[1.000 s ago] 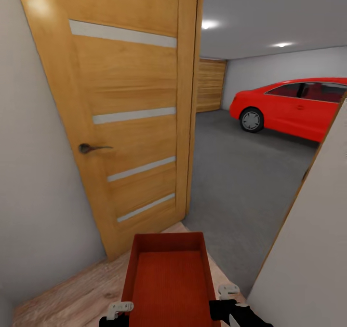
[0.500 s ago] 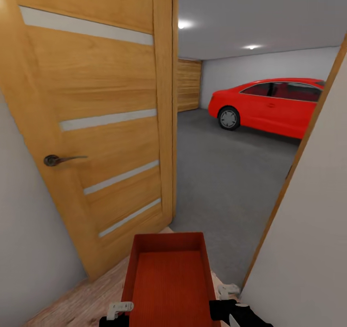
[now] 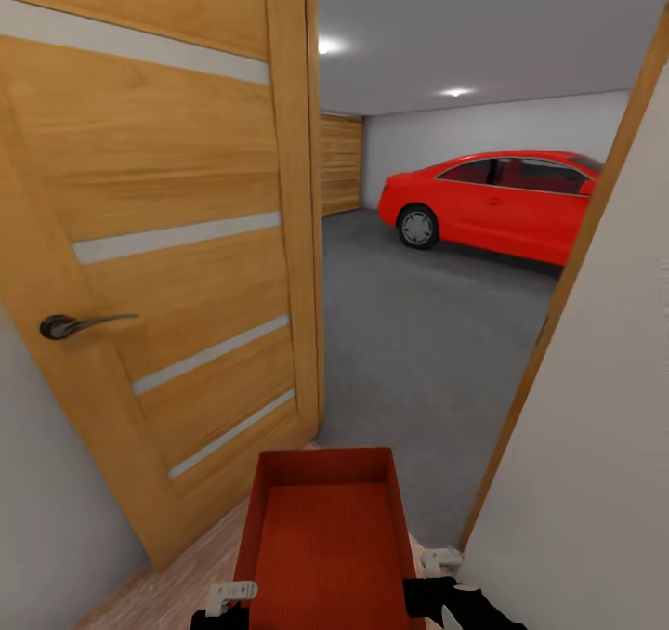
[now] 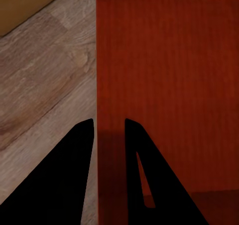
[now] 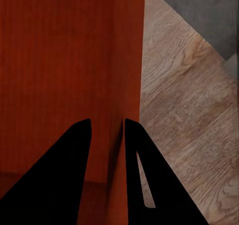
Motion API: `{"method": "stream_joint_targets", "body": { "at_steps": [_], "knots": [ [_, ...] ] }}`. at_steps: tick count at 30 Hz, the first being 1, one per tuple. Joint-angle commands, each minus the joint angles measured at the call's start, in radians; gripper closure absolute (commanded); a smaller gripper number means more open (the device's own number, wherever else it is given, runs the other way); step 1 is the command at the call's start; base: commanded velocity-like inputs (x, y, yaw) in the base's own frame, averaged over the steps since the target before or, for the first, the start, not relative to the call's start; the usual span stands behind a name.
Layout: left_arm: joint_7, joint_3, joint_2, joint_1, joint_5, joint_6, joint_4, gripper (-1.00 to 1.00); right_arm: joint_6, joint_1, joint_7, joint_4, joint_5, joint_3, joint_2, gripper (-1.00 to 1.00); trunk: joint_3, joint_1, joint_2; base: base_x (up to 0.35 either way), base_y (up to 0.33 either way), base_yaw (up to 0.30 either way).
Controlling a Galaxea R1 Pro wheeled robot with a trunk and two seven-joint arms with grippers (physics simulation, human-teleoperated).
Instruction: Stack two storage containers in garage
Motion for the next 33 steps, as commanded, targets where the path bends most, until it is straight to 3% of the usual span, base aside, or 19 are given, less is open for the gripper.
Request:
{"method": "stream_joint_targets", "body": {
  "at_steps": [1,24,33],
  "knots": [
    [0.003,-0.007,0.016,-0.001,0.009,-0.054,-0.002,1.0,0.006,0.0,0.0,0.002,-0.003,0.015,-0.001,1.0,-0.001,0.0,-0.001,0.089,0.111,-0.265],
    [0.003,-0.007,0.016,-0.001,0.009,-0.054,-0.002,1.0,0.006,0.0,0.0,0.001,-0.003,0.015,-0.001,1.0,-0.001,0.0,-0.001,0.032,0.115,-0.282],
    [0.003,-0.007,0.016,-0.001,0.009,-0.054,-0.002,1.0,0.006,0.0,0.0,0.002,-0.003,0.015,-0.001,1.0,-0.001,0.0,-0.001,0.032,0.116,-0.063]
  ]
}}
